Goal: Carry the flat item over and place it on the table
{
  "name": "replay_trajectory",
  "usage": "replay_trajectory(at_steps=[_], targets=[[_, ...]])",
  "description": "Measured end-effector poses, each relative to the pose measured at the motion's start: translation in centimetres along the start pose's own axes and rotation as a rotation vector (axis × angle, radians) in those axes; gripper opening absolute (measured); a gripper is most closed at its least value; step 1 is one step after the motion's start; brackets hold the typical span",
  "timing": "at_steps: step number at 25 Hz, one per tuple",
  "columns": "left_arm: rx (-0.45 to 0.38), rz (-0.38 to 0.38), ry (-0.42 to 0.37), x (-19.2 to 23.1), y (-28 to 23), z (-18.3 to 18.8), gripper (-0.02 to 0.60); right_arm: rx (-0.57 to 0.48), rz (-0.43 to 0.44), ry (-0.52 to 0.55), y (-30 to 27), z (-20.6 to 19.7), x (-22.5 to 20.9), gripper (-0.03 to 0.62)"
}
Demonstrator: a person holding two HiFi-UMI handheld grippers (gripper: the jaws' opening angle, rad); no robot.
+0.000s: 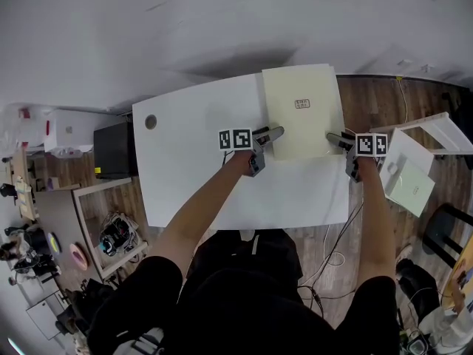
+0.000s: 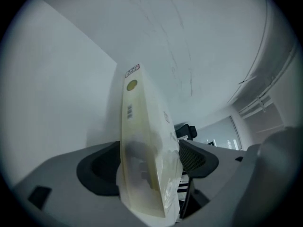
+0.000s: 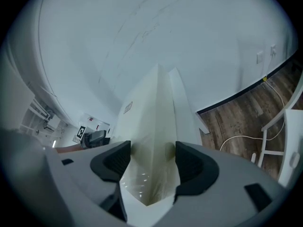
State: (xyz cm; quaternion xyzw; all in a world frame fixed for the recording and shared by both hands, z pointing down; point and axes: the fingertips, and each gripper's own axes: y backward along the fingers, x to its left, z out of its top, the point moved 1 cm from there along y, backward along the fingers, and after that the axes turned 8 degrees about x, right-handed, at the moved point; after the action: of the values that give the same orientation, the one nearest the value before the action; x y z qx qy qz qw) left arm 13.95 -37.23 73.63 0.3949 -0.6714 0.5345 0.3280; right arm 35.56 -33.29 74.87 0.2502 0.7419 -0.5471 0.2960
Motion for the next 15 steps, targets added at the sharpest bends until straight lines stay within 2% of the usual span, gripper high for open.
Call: replay_trajectory(at_steps=[3, 10, 15], targets=[[0.0, -0.031, -0.023, -1.2, -0.1, -0.1, 0.377, -0.026, 0.002, -0.029, 0.3, -0.5, -0.2, 0.311], [-0.01, -0.045, -0.051, -1.4, 0.0, -0.1, 0.377, -0.065, -0.012, -0.045, 0.7, -0.6, -0.1, 0.311], [-0.071, -0.041, -0.045, -2.0, 0.3, -0.1, 0.377, -0.13, -0.012, 0.006, 3.4, -0.9, 0.3, 0.312]])
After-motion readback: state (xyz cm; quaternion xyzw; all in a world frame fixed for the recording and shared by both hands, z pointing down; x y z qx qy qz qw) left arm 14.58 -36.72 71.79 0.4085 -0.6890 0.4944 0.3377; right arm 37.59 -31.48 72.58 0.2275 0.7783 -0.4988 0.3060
